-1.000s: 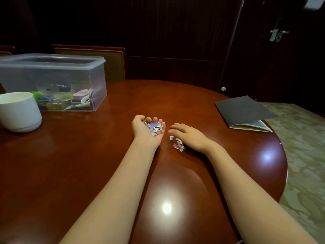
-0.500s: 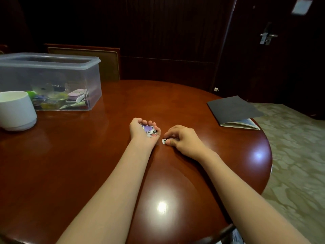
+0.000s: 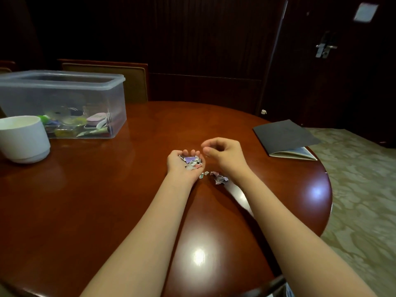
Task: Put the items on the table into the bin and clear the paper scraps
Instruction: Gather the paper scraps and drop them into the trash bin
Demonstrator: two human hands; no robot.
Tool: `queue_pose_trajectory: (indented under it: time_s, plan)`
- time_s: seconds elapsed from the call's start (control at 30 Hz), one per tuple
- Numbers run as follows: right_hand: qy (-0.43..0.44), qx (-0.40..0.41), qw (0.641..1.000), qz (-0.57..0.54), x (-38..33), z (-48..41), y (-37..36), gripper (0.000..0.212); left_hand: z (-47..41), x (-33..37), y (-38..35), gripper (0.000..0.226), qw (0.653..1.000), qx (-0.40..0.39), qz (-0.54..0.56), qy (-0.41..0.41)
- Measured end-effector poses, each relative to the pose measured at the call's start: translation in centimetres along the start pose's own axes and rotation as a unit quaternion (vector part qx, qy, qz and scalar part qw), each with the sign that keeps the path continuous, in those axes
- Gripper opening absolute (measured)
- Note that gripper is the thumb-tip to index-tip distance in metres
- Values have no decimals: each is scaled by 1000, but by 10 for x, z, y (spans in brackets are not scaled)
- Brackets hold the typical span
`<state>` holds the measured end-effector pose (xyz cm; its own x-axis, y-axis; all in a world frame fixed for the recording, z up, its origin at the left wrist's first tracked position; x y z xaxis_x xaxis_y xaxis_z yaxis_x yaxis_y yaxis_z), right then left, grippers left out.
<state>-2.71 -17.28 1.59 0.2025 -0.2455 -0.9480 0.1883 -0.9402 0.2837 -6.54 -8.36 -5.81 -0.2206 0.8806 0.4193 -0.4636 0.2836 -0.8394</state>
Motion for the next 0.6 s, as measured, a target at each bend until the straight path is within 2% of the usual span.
queue_pose_trajectory:
  time_s: [0.07, 0.23, 0.3, 0.43, 0.5, 0.57, 0.6]
  plan:
    - [4, -18, 999, -33, -13, 0, -12, 25, 0, -1, -3, 25, 1000, -8, 7, 3]
    - [26, 4, 997, 75, -24, 3, -30, 9, 7, 1, -8, 31, 998, -35, -43, -4]
    - [25, 11, 996, 85, -22, 2, -27, 12, 7, 2, -10, 29, 999, -40, -35, -3]
    - [-14, -26, 1000, 5, -15, -2, -20, 21, 10, -2, -15, 20, 998, -54, 11, 14]
    - [-18, -7, 999, -30, -13, -5, -5, 20, 9, -1, -12, 26, 999, -37, 31, 12]
    - [-16, 17, 999, 27, -7, -2, 10, 23, 7, 3, -7, 30, 999, -20, 37, 6]
    - [-20, 4, 997, 73, -1, 1, 12, 26, 7, 5, -6, 30, 999, -15, 43, 4]
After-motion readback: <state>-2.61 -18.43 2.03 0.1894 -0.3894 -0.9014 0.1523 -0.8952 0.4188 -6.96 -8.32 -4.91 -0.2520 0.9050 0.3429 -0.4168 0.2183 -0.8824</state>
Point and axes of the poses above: each hand's wrist, its own z-axis away from the middle knuckle, its own y-axis out of the back of the hand, x = y × z, the point moved 10 cm from there along -z, towards the middle knuckle, and after that the axes turned 12 degrees about -y, right-handed, at the moved point
